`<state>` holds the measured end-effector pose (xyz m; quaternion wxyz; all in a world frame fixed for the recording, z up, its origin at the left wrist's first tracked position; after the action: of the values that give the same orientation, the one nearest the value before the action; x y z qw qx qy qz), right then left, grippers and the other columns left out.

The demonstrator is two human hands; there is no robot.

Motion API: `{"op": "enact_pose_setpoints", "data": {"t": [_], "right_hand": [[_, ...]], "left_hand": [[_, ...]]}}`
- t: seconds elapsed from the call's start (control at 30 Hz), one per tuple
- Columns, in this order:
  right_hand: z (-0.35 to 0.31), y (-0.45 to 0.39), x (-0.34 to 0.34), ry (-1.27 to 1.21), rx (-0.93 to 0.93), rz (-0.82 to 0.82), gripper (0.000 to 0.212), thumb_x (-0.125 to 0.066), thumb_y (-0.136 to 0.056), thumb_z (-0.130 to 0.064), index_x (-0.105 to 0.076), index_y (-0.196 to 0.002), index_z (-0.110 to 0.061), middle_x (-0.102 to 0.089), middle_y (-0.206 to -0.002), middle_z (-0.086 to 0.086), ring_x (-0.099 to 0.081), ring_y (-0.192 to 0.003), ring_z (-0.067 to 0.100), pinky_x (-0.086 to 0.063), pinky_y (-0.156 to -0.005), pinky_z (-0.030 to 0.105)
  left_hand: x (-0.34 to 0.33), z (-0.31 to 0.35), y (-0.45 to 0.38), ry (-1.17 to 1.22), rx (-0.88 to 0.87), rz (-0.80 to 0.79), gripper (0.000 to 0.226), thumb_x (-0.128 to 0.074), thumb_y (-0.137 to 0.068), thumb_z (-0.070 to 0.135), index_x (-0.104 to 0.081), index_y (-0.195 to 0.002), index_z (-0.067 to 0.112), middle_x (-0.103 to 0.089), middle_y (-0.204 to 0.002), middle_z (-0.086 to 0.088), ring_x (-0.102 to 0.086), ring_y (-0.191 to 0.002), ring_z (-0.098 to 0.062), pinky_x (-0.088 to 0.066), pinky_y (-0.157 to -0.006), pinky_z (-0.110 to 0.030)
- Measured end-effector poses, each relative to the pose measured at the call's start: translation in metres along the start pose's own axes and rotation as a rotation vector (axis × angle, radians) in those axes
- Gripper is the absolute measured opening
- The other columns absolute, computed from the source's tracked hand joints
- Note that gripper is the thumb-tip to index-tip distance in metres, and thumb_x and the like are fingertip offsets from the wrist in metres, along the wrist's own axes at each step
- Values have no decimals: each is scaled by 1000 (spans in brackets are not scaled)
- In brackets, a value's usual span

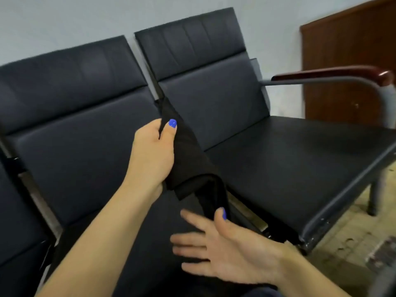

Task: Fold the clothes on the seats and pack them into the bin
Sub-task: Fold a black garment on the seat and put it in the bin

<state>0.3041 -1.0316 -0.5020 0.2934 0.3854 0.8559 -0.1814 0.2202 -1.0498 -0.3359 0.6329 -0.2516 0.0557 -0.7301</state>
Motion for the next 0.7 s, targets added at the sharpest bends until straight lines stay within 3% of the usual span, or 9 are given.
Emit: {"op": "enact_pose_setpoints", "data": {"t": [0.1, 0.17, 0.23, 0.3, 0.33, 0.4, 0.5, 0.57, 0.7], "right_hand": [[-63, 39, 42, -368, 531, 183, 138, -89, -25, -63, -35, -144, -17, -40, -148, 15, -32, -140, 31, -26, -114, 49], [-95, 83, 58, -483, 810, 199, 118, -87, -41, -60, -46, -141, -12, -45, -145, 15, -40, -135, 35, -23, -115, 52], [-107, 130, 75, -535, 947, 263, 90, -80, -61, -54, -54, -134, -8, -49, -141, 18, -47, -129, 38, -27, -113, 52], [-103, 171, 92, -553, 997, 423, 61, -70, -75, -43, -64, -123, -7, -56, -134, 17, -54, -122, 37, -36, -108, 51], [-96, 195, 103, -553, 1021, 558, 52, -66, -77, -39, -67, -119, -9, -60, -130, 16, -57, -119, 35, -38, -106, 51], [-78, 251, 120, -530, 1074, 827, 43, -60, -77, -35, -73, -111, -13, -65, -122, 12, -62, -112, 32, -42, -103, 49], [-46, 328, 126, -467, 1067, 1084, 37, -54, -82, -39, -78, -97, -16, -70, -114, 10, -67, -104, 29, -50, -94, 49], [-22, 378, 126, -415, 1025, 1290, 34, -52, -85, -39, -80, -82, -21, -73, -104, 6, -71, -93, 25, -57, -81, 41], [8, 437, 126, -319, 916, 1550, 44, -49, -94, -35, -79, -64, -24, -76, -85, 2, -73, -77, 19, -46, -74, 38]], "left_hand": [[-45, 11, 12, 176, 23, -68, 30, -49, -99, 23, -60, -99, -5, -69, -98, -22, -67, -93, -30, -53, -86, -54], [-84, 13, 32, 228, 30, -238, 22, -47, -99, 17, -67, -104, 10, -73, -99, -7, -69, -96, -22, -58, -82, -40], [-127, 13, 61, 253, 56, -479, 24, -47, -97, 12, -66, -110, 19, -75, -92, 0, -72, -85, -14, -60, -68, -29], [-163, 2, 85, 261, 120, -663, 32, -51, -92, 5, -62, -112, 27, -73, -73, 1, -69, -60, -11, -53, -47, -22], [-177, -6, 95, 280, 174, -710, 36, -53, -89, 4, -59, -111, 31, -73, -72, -2, -67, -54, -13, -51, -44, -21], [-201, -23, 111, 311, 270, -768, 30, -59, -81, 12, -57, -105, 31, -75, -81, -8, -69, -56, -23, -55, -46, -26], [-231, -54, 144, 212, 348, -928, 29, -54, -78, 32, -63, -104, 22, -75, -86, -10, -71, -66, -30, -59, -55, -33], [-245, -78, 169, 114, 387, -1032, 25, -49, -85, 33, -64, -103, 22, -75, -85, -7, -72, -68, -26, -60, -62, -33], [-247, -113, 203, -78, 397, -1241, 30, -54, -85, 44, -65, -101, 22, -75, -82, 1, -69, -66, -15, -56, -67, -29]]}}
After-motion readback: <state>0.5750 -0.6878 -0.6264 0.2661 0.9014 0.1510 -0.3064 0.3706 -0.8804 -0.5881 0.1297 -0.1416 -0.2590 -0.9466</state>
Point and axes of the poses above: each hand's wrist, its own y-axis away from the middle knuckle, its own x-axis out of the back of the hand, z = x × y, the point moved 10 cm from there along -y, towards the middle knuckle
